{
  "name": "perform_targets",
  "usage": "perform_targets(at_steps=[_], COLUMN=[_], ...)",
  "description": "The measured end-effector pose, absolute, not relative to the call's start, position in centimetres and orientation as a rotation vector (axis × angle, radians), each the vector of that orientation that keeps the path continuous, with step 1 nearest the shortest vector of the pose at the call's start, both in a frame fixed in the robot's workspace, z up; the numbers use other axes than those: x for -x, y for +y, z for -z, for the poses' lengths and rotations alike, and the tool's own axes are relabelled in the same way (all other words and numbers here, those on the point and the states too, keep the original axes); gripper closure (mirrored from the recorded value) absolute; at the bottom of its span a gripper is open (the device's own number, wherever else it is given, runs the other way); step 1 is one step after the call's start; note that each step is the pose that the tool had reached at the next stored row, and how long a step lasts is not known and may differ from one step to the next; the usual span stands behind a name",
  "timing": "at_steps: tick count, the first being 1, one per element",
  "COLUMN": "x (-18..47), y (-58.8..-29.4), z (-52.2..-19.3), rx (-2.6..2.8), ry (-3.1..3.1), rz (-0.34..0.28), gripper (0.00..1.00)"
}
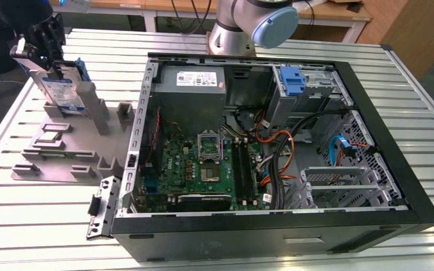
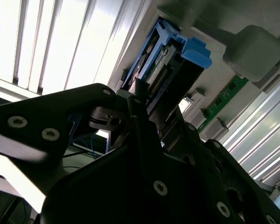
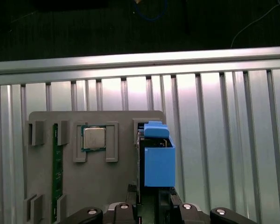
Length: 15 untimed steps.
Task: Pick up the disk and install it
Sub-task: 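Pick up the disk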
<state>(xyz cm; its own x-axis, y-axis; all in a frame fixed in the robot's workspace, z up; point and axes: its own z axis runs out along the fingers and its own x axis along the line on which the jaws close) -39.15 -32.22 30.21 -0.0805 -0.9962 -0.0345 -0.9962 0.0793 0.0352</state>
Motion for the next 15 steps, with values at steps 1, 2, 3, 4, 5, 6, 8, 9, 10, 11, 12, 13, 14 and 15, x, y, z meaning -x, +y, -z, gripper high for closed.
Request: perform_targets(at_steps=[1,2,3,4,5,6,8,9,10,11,12,13,14,15], x=[39.15,39.15,39.15,39.15,39.15,39.15,39.15,39.15,39.15,39.15,39.15,39.15,39.15,39.15], y=[-32.23,-32.23,-32.23,-32.23,-32.23,-32.23,-32.23,-32.23,-32.23,-32.23,-32.23,-32.23,-32.24,-32.26], z=[-30.21,-30.21,-30.21,-30.21,-30.21,-30.21,-30.20,-30.19,-30.19,-30.19,-30.19,-30.19,-30.18,-30.18], rx=[2.129,2.129,2.129,2.129,2.130,2.134,2.145,2.152,2.158,2.164,2.167,2.170,2.173,2.174], ry=[2.307,2.307,2.307,2.307,2.306,2.302,2.292,2.286,2.280,2.275,2.272,2.270,2.267,2.265], rz=[-0.077,-0.077,-0.077,-0.077,-0.077,-0.077,-0.077,-0.077,-0.077,-0.078,-0.077,-0.078,-0.077,-0.077], gripper=[0.65,0.65,0.65,0.65,0.65,0.65,0.65,0.65,0.65,0.65,0.65,0.65,0.65,0.65])
